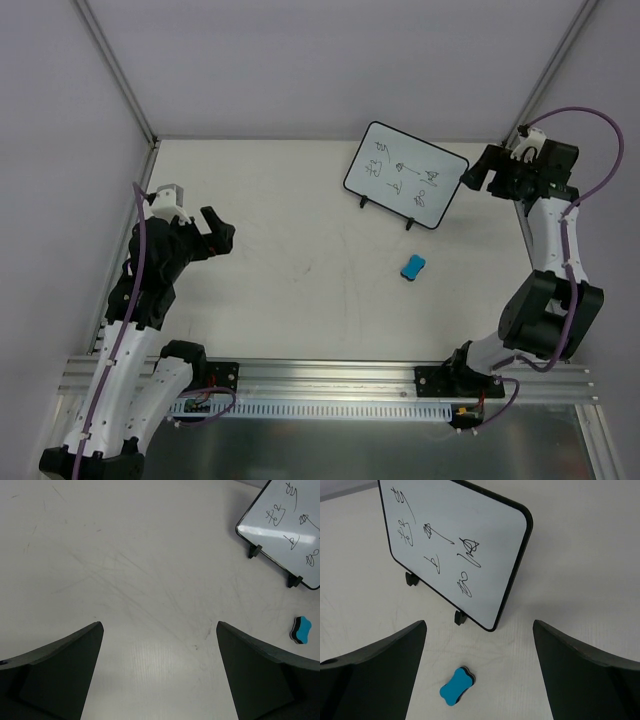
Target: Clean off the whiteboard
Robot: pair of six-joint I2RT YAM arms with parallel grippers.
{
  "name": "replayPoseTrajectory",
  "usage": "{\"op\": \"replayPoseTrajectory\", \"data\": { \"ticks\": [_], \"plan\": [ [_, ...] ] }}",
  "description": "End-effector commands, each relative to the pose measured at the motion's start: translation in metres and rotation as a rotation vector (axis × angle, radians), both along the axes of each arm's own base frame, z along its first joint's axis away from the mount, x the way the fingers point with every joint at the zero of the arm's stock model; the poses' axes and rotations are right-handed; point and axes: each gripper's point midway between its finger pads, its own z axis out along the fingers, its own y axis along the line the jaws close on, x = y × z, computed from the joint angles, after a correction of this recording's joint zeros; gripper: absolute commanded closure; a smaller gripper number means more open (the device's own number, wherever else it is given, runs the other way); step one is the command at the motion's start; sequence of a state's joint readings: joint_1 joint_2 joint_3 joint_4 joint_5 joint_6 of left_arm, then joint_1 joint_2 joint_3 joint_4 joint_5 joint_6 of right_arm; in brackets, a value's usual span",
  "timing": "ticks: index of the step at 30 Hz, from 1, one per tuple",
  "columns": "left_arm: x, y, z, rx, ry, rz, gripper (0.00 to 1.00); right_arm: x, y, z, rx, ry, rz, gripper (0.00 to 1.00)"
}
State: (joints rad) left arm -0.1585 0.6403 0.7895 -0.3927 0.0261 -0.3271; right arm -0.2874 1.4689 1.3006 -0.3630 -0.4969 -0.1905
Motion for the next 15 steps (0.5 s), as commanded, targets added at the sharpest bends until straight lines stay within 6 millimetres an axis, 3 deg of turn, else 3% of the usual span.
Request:
{"op": "replayPoseTrajectory", "data": {
  "ticks": [1,4,9,14,15],
  "plan": [
    [0.005,-0.007,0.018,-0.007,-0.039,-0.033,0.01,0.025,0.001,0.018,0.008,-0.121,0.175,0.08],
    [0.008,-0.007,0.019,0.009,-0.036,-0.036,0.01,0.038,-0.007,0.016,0.047,-0.136,0.224,0.11],
    [0.015,-0.011,0.017,0.04,-0.019,-0.075,0.01,0.064,-0.026,-0.012,0.116,-0.103,0.26,0.13],
    [0.023,-0.017,0.012,0.081,0.008,-0.131,0.01,0.08,-0.023,-0.035,0.22,-0.089,0.345,0.15],
    [0.024,-0.017,0.012,0.085,0.009,-0.134,0.01,0.084,-0.022,-0.047,0.249,-0.07,0.356,0.16]
  ]
}}
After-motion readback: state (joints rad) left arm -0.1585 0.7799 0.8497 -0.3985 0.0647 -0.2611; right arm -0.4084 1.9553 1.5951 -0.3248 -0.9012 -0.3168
